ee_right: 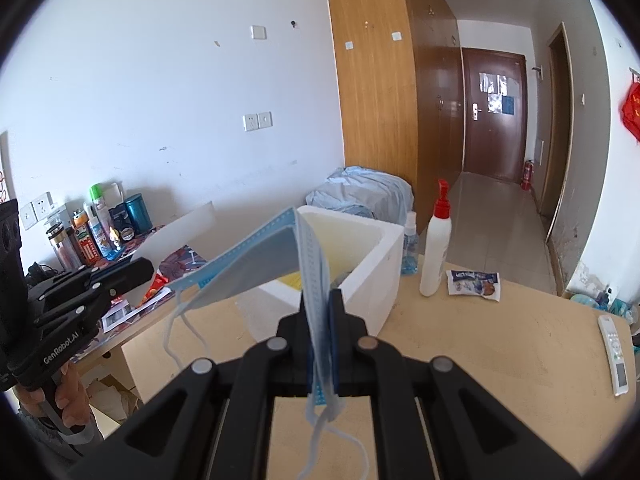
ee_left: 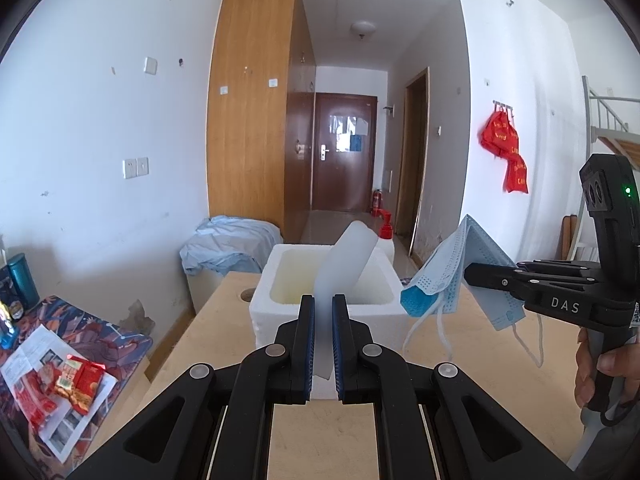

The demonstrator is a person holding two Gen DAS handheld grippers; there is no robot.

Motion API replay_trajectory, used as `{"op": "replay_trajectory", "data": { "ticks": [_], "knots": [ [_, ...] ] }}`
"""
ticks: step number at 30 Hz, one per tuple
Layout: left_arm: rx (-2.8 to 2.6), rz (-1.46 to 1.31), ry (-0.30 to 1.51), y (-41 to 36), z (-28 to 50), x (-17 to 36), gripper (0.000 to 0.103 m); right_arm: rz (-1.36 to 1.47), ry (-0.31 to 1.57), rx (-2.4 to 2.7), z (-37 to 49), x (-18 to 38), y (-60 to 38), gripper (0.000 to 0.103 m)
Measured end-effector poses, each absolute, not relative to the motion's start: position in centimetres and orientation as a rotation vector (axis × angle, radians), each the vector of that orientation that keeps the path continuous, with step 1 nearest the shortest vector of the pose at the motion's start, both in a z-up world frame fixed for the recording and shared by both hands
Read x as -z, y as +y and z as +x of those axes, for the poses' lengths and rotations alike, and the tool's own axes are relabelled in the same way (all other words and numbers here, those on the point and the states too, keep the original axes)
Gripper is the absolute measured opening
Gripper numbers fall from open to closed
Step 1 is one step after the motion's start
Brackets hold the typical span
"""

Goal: Organize soft objects
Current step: 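Lower the foam tube into the box and open the left gripper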

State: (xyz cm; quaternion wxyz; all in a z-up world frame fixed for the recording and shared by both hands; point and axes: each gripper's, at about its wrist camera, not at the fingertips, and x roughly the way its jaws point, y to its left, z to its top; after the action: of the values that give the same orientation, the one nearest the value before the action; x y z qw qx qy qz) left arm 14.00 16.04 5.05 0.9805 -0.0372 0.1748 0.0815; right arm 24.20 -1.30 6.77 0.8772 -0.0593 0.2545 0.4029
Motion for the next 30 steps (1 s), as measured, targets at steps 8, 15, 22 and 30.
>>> {"op": "replay_trajectory", "data": {
  "ticks": [8, 15, 22, 30],
  "knots": [
    [-0.165, -0.072, 0.366, 17.4, 17.2, -5.6, 0.008, -0.150, 0.535, -0.842, 26.9, -7.6, 0.5, 0.009],
    [-0.168, -0.082, 0.382, 18.6, 20.2, -5.5, 0.008, -0.175, 0.543, -0.848, 29.5, -8.0, 2.1, 0.009],
    [-0.165, -0.079, 0.388, 19.4, 22.6, -5.8, 0.008, -0.174, 0.535, -0.860, 31.4, -8.0, 3.3, 0.009],
    [-0.170, -0.074, 0.414, 20.1, 25.4, -5.4, 0.008, -0.156, 0.542, -0.860, 33.6, -7.5, 3.8, 0.009]
  ]
}}
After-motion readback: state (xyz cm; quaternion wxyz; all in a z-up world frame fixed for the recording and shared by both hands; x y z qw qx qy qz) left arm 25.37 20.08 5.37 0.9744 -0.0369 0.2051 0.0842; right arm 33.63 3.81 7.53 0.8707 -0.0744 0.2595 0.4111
